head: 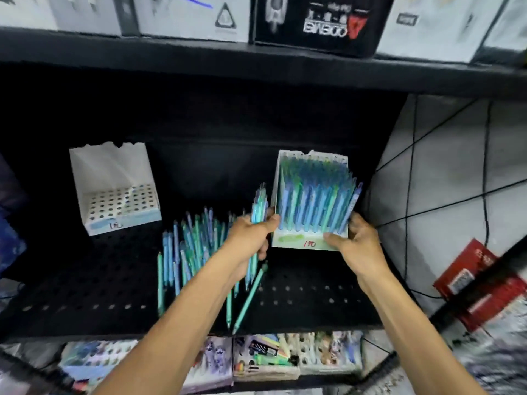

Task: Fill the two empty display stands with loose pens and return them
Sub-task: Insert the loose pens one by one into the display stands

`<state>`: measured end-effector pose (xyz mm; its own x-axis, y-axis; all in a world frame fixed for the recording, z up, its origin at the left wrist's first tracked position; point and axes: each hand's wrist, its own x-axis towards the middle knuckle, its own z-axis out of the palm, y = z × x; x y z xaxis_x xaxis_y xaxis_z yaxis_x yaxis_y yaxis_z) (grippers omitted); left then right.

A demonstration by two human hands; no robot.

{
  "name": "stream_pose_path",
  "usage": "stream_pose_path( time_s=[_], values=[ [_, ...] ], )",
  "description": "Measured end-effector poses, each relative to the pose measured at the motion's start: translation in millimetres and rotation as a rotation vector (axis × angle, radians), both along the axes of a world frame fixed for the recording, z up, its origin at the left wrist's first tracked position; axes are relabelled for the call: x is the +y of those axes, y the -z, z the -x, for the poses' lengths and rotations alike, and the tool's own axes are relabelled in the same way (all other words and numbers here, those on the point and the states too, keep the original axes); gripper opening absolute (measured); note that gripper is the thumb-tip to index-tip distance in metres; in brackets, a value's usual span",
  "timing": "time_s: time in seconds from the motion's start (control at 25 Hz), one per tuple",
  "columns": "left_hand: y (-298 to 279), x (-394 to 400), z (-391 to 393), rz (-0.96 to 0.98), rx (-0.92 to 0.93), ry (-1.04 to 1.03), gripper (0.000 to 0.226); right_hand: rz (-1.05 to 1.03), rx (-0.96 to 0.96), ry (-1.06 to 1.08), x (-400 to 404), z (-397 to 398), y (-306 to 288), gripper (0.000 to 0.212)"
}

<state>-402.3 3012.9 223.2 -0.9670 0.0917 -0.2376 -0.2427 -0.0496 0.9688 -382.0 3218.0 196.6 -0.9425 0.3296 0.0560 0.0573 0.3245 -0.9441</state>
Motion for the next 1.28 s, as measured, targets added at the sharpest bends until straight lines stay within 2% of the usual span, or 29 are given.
stream_pose_path(
  time_s=[0.08, 0.2, 0.32, 0.36, 0.44, 0.52, 0.6, 0.64, 0.72, 0.8, 0.88, 1.08, 1.28],
  values=[
    [-1, 25, 10, 0.004, -0.047, 0.051, 0.005, -0.005, -0.038, 0.05, 23, 2, 14, 0.058],
    [0, 38, 16, 0.01, -0.085, 0.082, 0.003, -0.101, -0.046, 0.086, 31, -4, 23, 0.055],
    [0, 21, 17, 0.007, -0.016, 0.025, 0.015, -0.319, 0.196, 0.3, 17, -19, 24, 0.05],
    [-2, 7, 17, 0.013, 0.027, -0.019, 0.017, -0.367, 0.317, 0.322, 6, -24, 22, 0.043],
    [-5, -28, 20, 0.066, 0.111, -0.131, 0.017, -0.398, 0.455, 0.228, -24, -31, 16, 0.028],
    [-3, -75, 29, 0.247, 0.193, -0.298, 0.019, -0.421, 0.48, 0.044, -58, -29, 15, 0.018],
    [0, -127, 37, 0.616, 0.275, -0.42, 0.017, -0.471, 0.464, -0.16, -93, -23, 19, 0.014],
    [2, -152, 40, 0.843, 0.279, -0.415, 0.017, -0.498, 0.452, -0.247, -109, -20, 22, 0.013],
    [7, -192, 39, 1.209, 0.164, -0.329, 0.031, -0.542, 0.416, -0.362, -135, -17, 23, 0.011],
    [11, -220, 35, 1.338, 0.065, -0.236, 0.047, -0.559, 0.396, -0.433, -156, -14, 18, 0.011],
    [14, -232, 29, 1.359, 0.062, -0.192, 0.053, -0.574, 0.391, -0.472, -167, -10, 14, 0.01],
    [19, -244, 1, 1.397, 0.131, -0.178, 0.051, -0.603, 0.366, -0.538, -191, 5, 8, 0.01],
    [19, -238, -57, 1.269, 0.235, -0.207, 0.03, -0.539, 0.376, -0.62, -224, 10, 0, 0.012]
  ],
)
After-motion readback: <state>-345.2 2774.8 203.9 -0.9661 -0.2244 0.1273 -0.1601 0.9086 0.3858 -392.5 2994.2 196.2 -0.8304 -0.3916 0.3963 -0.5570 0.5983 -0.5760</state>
